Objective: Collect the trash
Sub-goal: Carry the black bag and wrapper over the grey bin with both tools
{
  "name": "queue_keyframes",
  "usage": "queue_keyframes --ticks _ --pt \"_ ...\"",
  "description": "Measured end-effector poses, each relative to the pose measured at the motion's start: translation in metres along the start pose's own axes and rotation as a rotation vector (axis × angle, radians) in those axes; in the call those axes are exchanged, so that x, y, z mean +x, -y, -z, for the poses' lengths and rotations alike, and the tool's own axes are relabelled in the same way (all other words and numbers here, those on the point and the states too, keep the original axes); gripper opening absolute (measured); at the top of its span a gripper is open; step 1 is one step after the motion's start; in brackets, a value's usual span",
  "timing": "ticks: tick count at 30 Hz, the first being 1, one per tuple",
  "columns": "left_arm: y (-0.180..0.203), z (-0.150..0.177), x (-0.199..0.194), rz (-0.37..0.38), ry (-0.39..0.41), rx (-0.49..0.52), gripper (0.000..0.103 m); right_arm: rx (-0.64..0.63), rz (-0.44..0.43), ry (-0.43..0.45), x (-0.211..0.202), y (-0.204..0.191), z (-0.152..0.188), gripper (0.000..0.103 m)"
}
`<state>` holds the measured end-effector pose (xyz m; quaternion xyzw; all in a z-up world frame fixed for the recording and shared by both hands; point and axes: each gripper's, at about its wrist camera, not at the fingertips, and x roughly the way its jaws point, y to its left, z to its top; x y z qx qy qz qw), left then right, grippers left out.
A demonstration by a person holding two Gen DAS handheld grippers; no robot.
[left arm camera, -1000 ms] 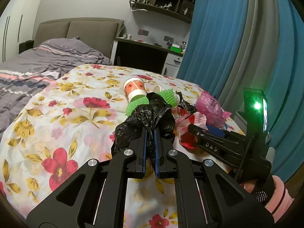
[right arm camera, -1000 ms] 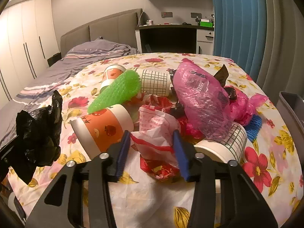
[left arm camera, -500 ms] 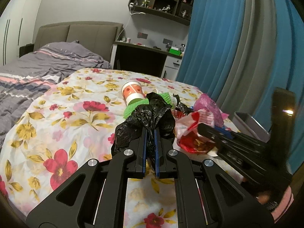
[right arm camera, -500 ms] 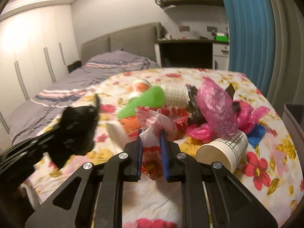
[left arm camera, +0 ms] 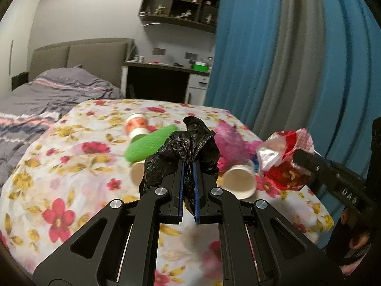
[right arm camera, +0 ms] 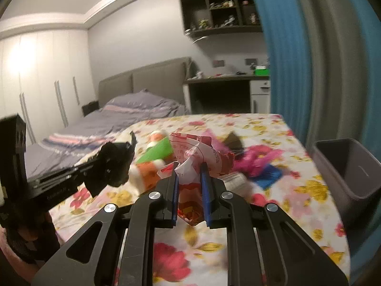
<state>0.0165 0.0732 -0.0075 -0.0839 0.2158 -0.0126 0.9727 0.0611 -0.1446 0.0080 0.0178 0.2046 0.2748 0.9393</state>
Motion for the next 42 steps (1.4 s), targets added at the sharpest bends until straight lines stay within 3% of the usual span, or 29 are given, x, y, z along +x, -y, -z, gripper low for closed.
queue_keyframes --ticks 10,19,28,35,42 --pt "0.063 -0.01 0.024 0.096 -0.013 0.088 0.006 0.065 0.118 0.08 -0.03 0.055 -0.004 0.018" --pt "0.147 -0.032 0.058 0.231 0.004 0.186 0.006 0.111 0.322 0.17 -0.059 0.124 -0.016 0.017" --pt "0.231 -0.049 0.134 0.364 -0.02 0.204 0.006 0.101 0.515 0.219 -0.057 0.201 -0.027 0.017" --pt "0.27 -0.046 0.19 0.416 -0.072 0.206 0.006 0.141 0.544 0.195 -0.044 0.248 -0.013 0.017" --pt "0.3 -0.038 0.231 0.472 -0.116 0.244 0.006 0.17 0.551 0.177 -0.042 0.269 0.002 0.018"
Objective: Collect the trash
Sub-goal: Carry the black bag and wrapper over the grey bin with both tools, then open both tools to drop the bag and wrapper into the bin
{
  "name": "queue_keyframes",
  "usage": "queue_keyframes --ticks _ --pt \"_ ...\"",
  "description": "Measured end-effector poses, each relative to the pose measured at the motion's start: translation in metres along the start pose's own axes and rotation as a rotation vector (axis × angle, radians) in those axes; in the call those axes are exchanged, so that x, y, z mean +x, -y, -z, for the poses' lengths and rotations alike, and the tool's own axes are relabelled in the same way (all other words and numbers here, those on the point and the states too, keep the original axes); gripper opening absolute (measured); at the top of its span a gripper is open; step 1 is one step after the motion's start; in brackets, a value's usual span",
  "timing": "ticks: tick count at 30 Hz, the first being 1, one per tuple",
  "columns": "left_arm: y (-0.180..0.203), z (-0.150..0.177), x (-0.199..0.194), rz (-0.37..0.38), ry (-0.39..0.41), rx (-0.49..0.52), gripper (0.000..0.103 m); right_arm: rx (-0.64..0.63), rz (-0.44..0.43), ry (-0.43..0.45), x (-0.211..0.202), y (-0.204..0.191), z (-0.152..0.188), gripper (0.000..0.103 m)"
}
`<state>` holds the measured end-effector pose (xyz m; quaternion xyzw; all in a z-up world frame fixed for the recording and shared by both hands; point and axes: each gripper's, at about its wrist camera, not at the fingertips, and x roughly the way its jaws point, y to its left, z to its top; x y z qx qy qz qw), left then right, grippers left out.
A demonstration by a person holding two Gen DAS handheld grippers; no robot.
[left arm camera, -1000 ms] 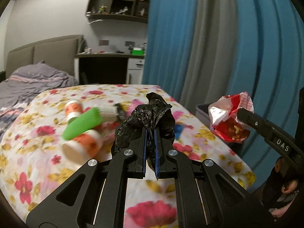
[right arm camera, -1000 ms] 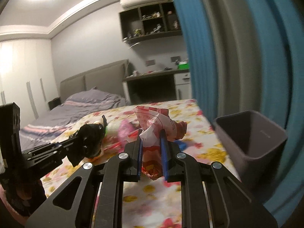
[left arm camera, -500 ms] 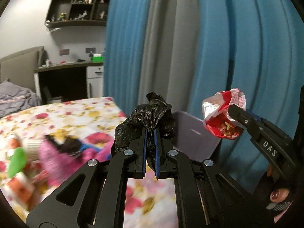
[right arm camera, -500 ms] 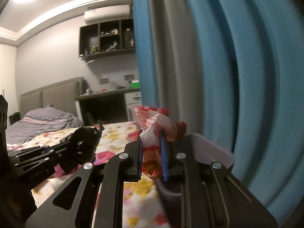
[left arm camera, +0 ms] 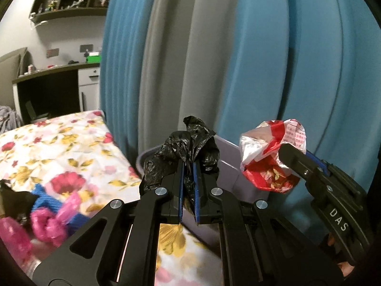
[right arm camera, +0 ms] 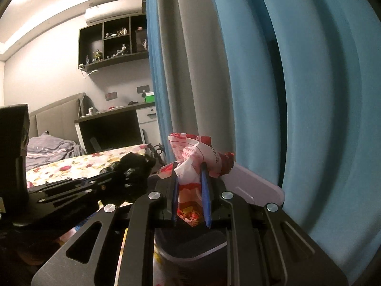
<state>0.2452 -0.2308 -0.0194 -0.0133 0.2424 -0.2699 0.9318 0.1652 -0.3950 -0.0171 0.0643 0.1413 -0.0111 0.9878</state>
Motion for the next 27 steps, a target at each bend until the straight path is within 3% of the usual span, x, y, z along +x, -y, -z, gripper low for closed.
queue_keyframes --ticks 10,27 --pt "0.001 0.006 0.041 0.079 -0.057 -0.023 0.006 0.024 0.028 -0.042 0.014 0.011 0.009 0.02" --pt "-0.002 0.014 0.069 0.139 -0.116 -0.059 0.008 0.058 0.047 -0.088 0.029 0.01 0.011 0.022"
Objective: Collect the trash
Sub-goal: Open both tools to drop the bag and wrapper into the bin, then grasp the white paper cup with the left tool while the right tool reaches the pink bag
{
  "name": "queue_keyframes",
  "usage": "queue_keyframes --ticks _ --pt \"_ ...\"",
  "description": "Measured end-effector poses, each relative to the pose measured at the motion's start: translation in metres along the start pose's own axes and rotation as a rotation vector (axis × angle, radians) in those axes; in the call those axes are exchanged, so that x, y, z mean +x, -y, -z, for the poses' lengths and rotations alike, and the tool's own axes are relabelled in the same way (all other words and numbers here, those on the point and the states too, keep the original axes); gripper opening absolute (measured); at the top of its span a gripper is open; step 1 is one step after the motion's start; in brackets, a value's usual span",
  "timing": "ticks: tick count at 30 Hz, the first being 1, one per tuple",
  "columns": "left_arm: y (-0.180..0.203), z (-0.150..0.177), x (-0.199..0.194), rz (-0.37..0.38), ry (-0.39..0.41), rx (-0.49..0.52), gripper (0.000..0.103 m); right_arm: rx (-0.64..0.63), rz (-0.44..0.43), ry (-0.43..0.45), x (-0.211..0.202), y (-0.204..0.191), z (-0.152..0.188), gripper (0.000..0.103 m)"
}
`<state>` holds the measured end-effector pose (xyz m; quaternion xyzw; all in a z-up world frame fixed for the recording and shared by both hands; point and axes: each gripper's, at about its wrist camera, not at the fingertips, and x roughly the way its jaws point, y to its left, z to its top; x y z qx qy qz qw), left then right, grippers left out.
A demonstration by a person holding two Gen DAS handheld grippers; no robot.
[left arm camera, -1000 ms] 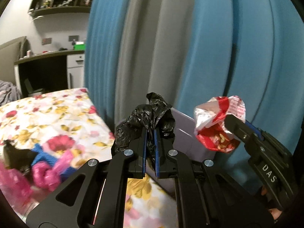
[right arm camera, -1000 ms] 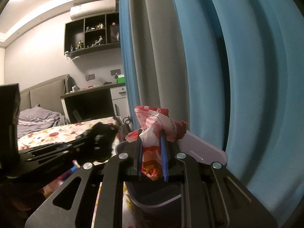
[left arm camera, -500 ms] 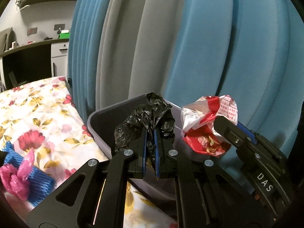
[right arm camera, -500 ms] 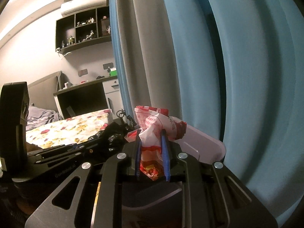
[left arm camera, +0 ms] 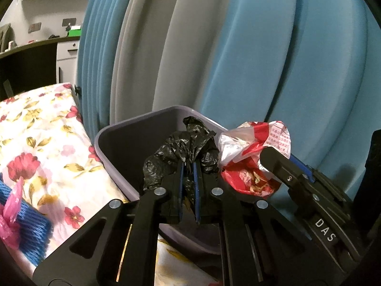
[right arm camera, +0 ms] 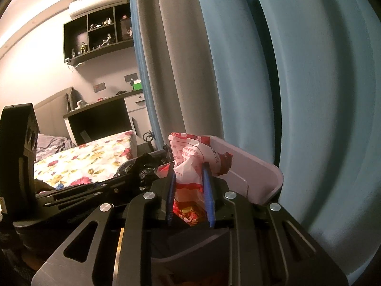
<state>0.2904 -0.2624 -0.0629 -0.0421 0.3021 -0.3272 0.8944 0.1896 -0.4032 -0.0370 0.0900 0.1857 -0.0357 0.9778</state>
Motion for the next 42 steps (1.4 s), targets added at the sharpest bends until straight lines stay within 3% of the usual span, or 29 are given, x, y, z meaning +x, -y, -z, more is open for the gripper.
queue_keyframes --ticks 3,5,7,10,13,16,20,28,34,42 --pt "-0.005 0.001 0.003 0.013 -0.015 -0.025 0.017 0.002 0.002 -0.006 0.002 0.0 0.0 0.027" --pt "-0.007 0.003 0.002 0.001 -0.015 -0.035 0.033 0.004 0.002 -0.009 0.002 0.0 0.0 0.031" --pt "-0.012 0.004 -0.002 -0.008 -0.001 -0.061 0.059 0.003 0.003 -0.009 0.003 0.0 0.0 0.037" --pt "-0.023 0.004 -0.01 -0.017 0.019 -0.105 0.069 0.008 0.0 -0.006 0.002 -0.001 -0.001 0.044" --pt "-0.03 0.005 -0.018 -0.072 0.036 -0.129 0.081 0.009 0.009 -0.001 -0.001 -0.001 -0.002 0.047" --pt "-0.036 0.007 -0.033 -0.134 0.062 -0.15 0.089 0.016 0.014 0.017 -0.01 -0.002 -0.002 0.059" --pt "-0.036 0.013 -0.058 -0.206 0.096 -0.138 0.091 0.015 0.025 0.044 -0.026 -0.008 -0.001 0.072" --pt "-0.029 0.035 -0.125 -0.332 0.142 -0.104 0.092 -0.008 -0.007 0.088 -0.061 -0.038 0.006 0.083" --pt "-0.031 0.066 -0.185 -0.403 0.182 -0.113 0.092 -0.057 -0.027 0.097 -0.081 -0.068 0.014 0.084" --pt "-0.064 0.114 -0.252 -0.527 0.204 -0.17 0.092 -0.072 -0.157 0.078 -0.101 -0.117 0.031 0.084"
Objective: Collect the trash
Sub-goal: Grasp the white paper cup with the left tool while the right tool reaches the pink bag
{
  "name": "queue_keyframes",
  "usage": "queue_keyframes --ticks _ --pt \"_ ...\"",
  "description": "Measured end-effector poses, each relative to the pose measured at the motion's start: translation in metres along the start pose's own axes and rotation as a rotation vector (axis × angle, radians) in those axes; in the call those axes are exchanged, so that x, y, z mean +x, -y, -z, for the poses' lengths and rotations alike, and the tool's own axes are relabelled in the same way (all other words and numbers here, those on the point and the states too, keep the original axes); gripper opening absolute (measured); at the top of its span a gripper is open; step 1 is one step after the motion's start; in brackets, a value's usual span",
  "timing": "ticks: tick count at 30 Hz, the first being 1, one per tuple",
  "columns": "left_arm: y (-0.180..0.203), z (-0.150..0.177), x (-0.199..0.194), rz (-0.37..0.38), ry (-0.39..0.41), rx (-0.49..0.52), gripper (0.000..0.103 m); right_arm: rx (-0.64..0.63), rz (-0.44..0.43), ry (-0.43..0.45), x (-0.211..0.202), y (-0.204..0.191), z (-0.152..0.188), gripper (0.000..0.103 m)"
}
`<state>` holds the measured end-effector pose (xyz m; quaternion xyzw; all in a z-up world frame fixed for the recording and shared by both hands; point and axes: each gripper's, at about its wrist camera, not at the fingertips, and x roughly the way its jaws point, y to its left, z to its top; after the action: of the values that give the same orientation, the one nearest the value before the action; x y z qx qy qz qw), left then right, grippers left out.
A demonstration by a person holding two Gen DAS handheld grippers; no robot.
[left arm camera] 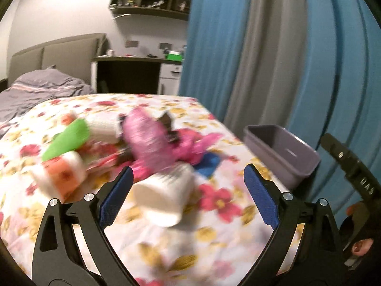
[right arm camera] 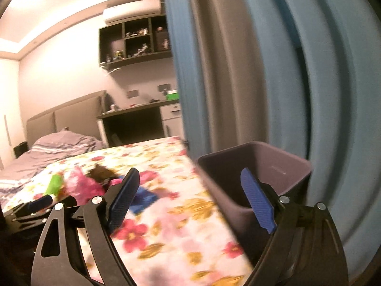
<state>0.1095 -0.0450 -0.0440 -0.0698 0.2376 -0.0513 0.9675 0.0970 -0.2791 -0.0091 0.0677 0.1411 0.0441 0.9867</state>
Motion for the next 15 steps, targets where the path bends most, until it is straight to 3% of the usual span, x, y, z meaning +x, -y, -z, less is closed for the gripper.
queue_keyframes --ticks 8,13,15 --pt "-0.031 0.016 0.004 -0.003 -0.076 -0.056 0.088 -0.032 -0.086 -0.028 0.001 -0.038 0.006 0.084" --pt "-0.032 0.018 0.027 0.045 -0.183 -0.079 0.064 -0.038 -0.102 -0.046 0.004 -0.047 0.006 0.084" --pt "-0.031 0.017 0.032 0.058 -0.201 -0.083 0.059 -0.04 -0.103 -0.051 0.004 -0.048 0.007 0.084"
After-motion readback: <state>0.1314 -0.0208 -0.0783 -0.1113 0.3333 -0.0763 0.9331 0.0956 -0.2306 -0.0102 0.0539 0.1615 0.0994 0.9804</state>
